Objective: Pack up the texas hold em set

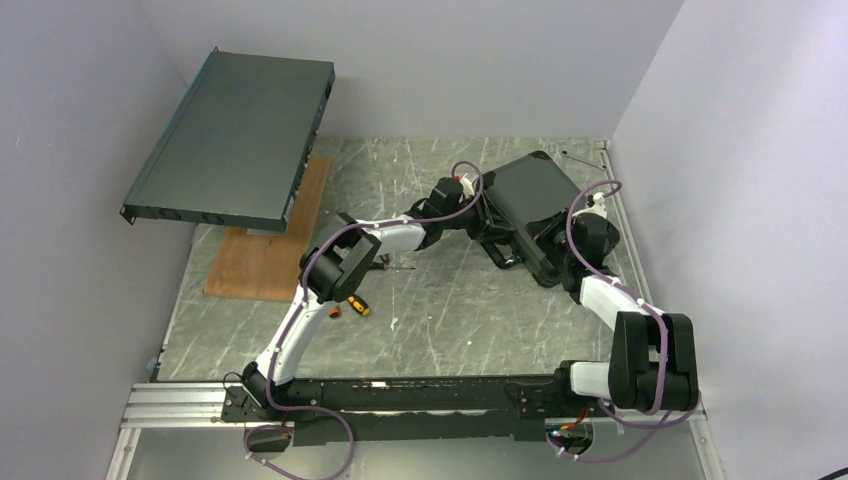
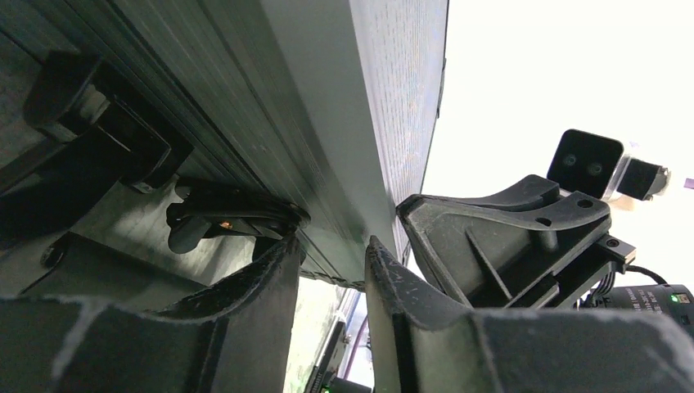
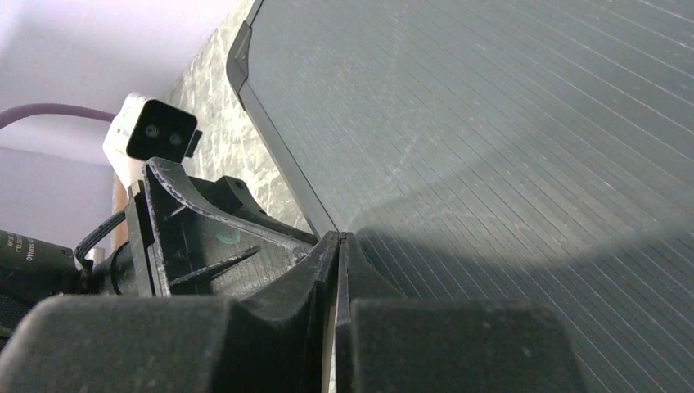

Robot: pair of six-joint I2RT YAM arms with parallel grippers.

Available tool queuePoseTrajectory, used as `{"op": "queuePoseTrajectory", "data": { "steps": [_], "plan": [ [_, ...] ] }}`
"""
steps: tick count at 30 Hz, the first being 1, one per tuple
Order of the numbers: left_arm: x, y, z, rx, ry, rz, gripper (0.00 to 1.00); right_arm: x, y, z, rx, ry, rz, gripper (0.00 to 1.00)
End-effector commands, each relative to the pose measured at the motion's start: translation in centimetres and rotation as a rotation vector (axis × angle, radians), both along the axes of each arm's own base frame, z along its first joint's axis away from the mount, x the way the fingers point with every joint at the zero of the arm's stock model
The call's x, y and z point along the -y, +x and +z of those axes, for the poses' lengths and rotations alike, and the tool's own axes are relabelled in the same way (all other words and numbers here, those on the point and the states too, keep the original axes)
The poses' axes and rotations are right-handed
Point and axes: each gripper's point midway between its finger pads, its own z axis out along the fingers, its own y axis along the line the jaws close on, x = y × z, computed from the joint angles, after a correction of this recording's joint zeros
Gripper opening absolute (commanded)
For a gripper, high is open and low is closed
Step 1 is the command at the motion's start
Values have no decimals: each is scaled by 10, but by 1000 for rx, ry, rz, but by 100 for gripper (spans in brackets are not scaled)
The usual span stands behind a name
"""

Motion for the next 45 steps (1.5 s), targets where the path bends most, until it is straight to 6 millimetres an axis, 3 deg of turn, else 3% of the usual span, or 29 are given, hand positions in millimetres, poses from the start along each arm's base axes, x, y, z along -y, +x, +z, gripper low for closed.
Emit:
{"op": "queuePoseTrajectory", "data": {
  "steps": [1, 6, 15, 25, 35, 41, 45],
  "plan": [
    [-1, 10, 7, 2, -13, 22, 43, 5, -40, -60, -239, -40, -13, 7],
    [-14, 10, -16, -53, 76, 62, 47, 7, -40, -53, -211, -52, -27, 6],
    [-16, 12, -18, -32, 77, 52, 50, 4, -38, -57, -223, -46, -9, 6],
    [-25, 13, -31, 13, 190, 52, 25, 4, -37, -58, -222, -47, -5, 5],
    [-20, 15, -58, -28, 377, 55, 0, 8, -36, -57, -225, -45, -40, 1],
    [-27, 8, -79, -80, 482, 69, 0, 19, -33, -68, -339, -117, -113, 0],
    [-27, 4, -88, -84, 540, 73, 0, 14, -35, -75, -393, -160, -99, 0]
  ]
}}
